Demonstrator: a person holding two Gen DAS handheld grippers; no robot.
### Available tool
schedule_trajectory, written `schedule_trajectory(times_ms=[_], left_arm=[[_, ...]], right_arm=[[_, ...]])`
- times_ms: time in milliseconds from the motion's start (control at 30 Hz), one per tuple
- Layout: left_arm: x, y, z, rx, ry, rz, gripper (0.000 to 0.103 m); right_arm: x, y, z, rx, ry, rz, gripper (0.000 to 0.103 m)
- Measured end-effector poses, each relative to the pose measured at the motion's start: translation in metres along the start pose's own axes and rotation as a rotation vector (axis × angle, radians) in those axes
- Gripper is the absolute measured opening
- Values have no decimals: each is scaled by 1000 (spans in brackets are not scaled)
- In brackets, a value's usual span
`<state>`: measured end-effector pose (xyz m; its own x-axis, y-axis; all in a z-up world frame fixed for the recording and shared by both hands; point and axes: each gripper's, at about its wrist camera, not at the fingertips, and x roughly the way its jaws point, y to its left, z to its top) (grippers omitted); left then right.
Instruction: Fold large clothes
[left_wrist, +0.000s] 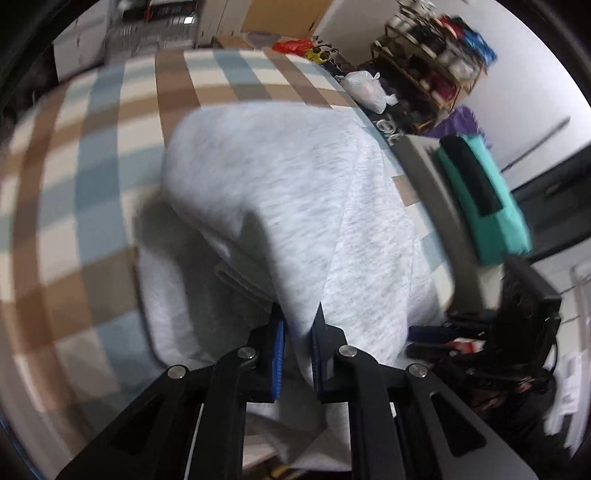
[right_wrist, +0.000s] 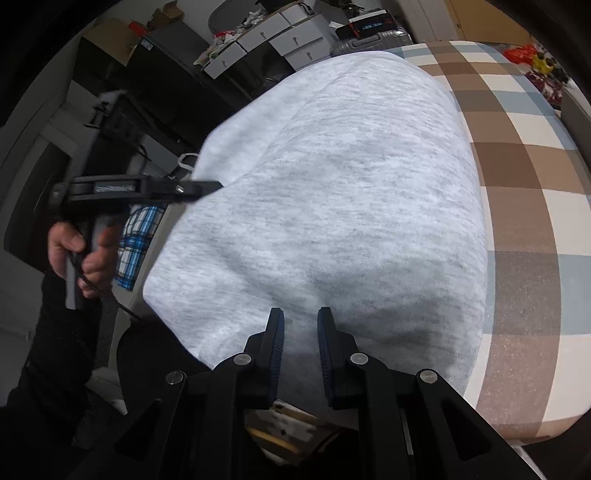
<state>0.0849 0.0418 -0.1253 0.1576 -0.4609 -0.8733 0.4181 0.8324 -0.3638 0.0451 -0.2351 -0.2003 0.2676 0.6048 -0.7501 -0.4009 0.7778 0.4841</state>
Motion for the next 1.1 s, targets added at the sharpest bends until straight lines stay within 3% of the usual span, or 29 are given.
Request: schedule_trajectory(times_ms=[67,200,333,400,433,467,567,600,633,667,700,733,867,1000,1067,1100], left_arm=[[5,0,0,42,5,92,3],[13,15,-6,-10,1,70,3],[-10,22,-17,-103,-53,-28,7],[-9,24,-25,-107,-27,-118,38],[-5,23,-28,-116,-21,-143,71],[2,23,-31,-140,-20,-159,80],[30,27,-34,-195,1,-216,79],[42,29,-34,-207,13,-229,79],[50,32,-35,-227,12,-246,62],[54,34,-36,-242,16,-279,23],[59,35,-36,-256,33,-350,8],[58,35,-36,-261,27,-370,8],[31,15,-36,-157,-41,-282,4],[9,7,-44,-93,-89,-139,0],[14,17,-51,-102,-99,-29,0],[16,24,-56,-120,-100,-10,0]], right_arm=[[4,9,3,-40,29,-43,18],[15,18,10,-104,109,-83,18],[18,14,21,-90,176,-64,17],[19,16,22,-98,184,-72,17],[18,17,21,-100,182,-77,17],[18,17,20,-102,178,-82,17],[18,19,18,-97,159,-81,19],[18,19,18,-91,155,-80,19],[18,19,17,-83,148,-77,19],[18,18,16,-81,145,-77,19],[18,19,15,-76,139,-77,19],[17,19,14,-73,135,-76,19],[10,13,13,-74,136,-80,19],[13,22,16,-103,164,-115,19],[18,26,19,-114,180,-141,19],[21,27,20,-112,188,-146,19]])
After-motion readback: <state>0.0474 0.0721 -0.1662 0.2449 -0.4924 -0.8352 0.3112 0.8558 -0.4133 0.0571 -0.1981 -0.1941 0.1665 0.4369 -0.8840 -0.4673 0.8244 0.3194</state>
